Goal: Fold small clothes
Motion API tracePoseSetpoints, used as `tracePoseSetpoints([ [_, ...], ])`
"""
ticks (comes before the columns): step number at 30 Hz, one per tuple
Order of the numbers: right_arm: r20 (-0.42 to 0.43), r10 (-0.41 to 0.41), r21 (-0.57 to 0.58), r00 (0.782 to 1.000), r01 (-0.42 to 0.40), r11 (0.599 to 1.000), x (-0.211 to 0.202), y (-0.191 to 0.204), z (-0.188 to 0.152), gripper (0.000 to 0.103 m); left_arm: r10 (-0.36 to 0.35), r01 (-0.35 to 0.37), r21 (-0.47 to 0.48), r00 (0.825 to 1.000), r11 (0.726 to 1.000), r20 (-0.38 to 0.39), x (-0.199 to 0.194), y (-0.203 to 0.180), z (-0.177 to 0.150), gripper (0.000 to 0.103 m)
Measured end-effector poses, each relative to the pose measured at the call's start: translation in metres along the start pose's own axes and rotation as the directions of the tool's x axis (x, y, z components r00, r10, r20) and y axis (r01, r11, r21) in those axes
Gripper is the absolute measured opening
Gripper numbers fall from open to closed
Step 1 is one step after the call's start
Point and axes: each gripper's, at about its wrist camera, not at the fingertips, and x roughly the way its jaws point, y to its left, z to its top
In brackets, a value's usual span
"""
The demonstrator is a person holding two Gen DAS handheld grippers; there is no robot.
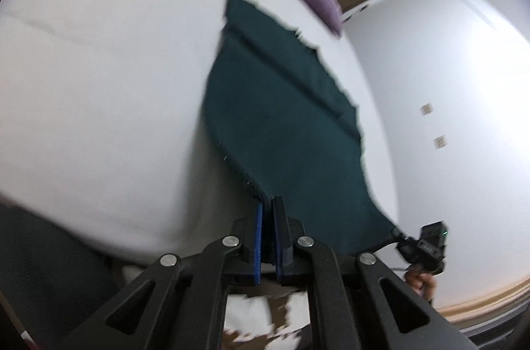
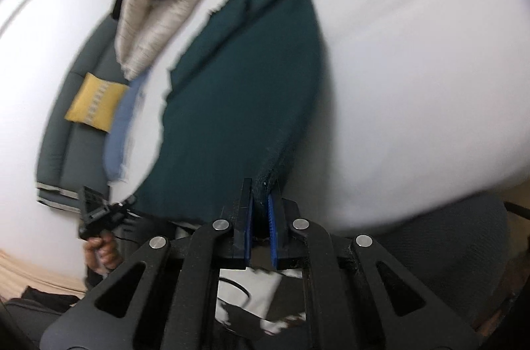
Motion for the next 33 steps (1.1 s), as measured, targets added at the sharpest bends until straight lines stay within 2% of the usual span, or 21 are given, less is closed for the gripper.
tracePoseSetpoints([
  [6, 0.089, 0.122, 0.001, 0.989, -0.122, 0.992, -0.006, 0.033, 0.049, 0.007, -0.121, 0.122, -0.001, 0.989, 0.993, 0.087, -0.006, -0.026, 0.040, 0.007],
  [10, 0.125, 0.155, -0.017, 0.980, -0.155, 0.988, 0.001, 0.053, 0.088, 0.007, -0.141, 0.143, -0.002, 0.982, 0.990, 0.124, 0.004, -0.035, 0.070, 0.007],
  [15, 0.142, 0.153, -0.042, 0.978, -0.148, 0.988, 0.017, 0.075, 0.132, 0.007, -0.155, 0.164, -0.046, 0.975, 0.985, 0.156, 0.018, -0.026, 0.107, 0.006],
  [20, 0.178, 0.155, -0.035, 0.972, -0.151, 0.988, 0.033, 0.081, 0.177, 0.007, -0.133, 0.146, -0.063, 0.975, 0.987, 0.177, 0.044, -0.024, 0.152, 0.006],
  [27, 0.247, 0.120, 0.020, 0.961, -0.129, 0.991, 0.067, 0.067, 0.263, 0.007, -0.089, 0.107, -0.078, 0.975, 0.991, 0.203, 0.089, -0.029, 0.224, 0.006],
  [33, 0.289, 0.070, 0.107, 0.955, -0.105, 0.989, 0.114, 0.039, 0.333, 0.007, 0.005, 0.014, -0.087, 0.976, 0.996, 0.217, 0.135, -0.028, 0.288, 0.006],
])
